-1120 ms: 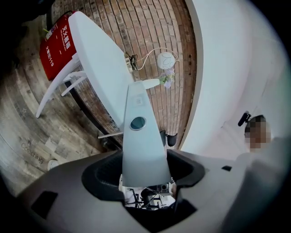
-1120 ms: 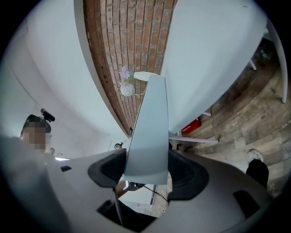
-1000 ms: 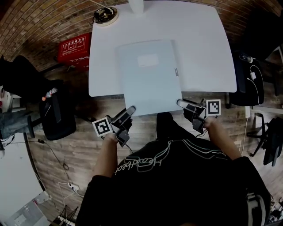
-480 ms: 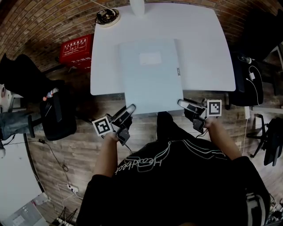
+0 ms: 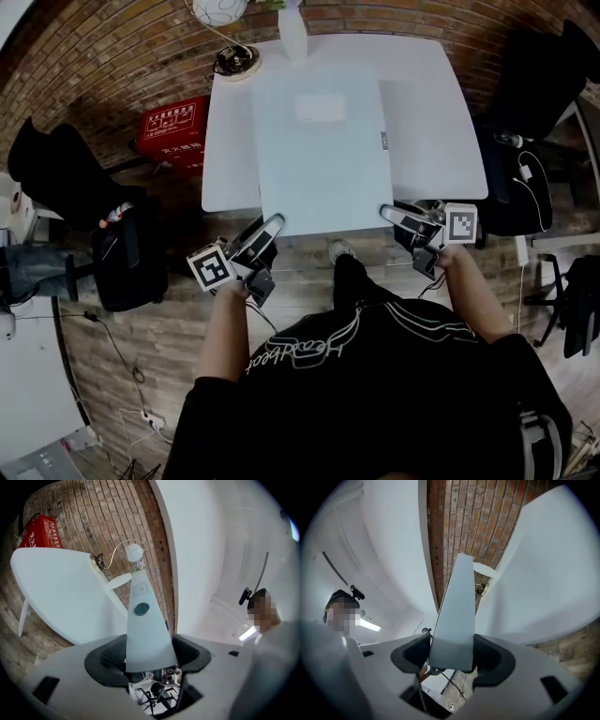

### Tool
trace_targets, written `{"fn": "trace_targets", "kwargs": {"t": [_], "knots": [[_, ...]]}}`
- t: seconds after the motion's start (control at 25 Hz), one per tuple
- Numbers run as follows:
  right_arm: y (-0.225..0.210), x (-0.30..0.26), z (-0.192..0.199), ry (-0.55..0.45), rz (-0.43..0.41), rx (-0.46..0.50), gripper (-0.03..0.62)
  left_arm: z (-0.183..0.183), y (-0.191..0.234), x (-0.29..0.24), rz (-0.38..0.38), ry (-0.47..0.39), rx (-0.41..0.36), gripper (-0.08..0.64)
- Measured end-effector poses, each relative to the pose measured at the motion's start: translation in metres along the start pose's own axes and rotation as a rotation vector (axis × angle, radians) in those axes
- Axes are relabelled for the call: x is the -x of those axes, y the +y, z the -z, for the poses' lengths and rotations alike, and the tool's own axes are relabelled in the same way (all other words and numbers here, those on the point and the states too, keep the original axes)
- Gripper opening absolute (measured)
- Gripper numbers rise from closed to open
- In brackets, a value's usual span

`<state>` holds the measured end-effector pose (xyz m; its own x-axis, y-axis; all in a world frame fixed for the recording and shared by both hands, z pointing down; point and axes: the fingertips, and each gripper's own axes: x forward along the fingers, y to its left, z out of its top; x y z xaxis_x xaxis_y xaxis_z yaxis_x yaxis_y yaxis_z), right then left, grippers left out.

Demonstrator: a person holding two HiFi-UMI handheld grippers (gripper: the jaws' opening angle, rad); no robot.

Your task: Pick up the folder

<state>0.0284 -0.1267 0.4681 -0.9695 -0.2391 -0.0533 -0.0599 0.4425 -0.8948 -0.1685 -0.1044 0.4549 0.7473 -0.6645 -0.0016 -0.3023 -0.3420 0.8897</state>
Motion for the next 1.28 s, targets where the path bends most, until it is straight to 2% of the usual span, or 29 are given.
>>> {"fn": "trace_targets", "kwargs": {"t": [0.36,0.6,1.28], "knots": [[0.083,0.008,-0.03,-0.005,-0.071,0.199,0.261,-0.038,-0.106,-0.003,0.107,-0.077,-0.231,0.299],[0.122,0.016,-0.033,-0.013,-0.108,0.298,0.261,-0.042,-0.159,0.004,0.144,-0.088,-0.367,0.299],[0.142,0.016,-0.029,-0.012,-0.112,0.357,0.261,-0.034,-0.17,0.018,0.146,-0.094,-0.385,0.299]]}}
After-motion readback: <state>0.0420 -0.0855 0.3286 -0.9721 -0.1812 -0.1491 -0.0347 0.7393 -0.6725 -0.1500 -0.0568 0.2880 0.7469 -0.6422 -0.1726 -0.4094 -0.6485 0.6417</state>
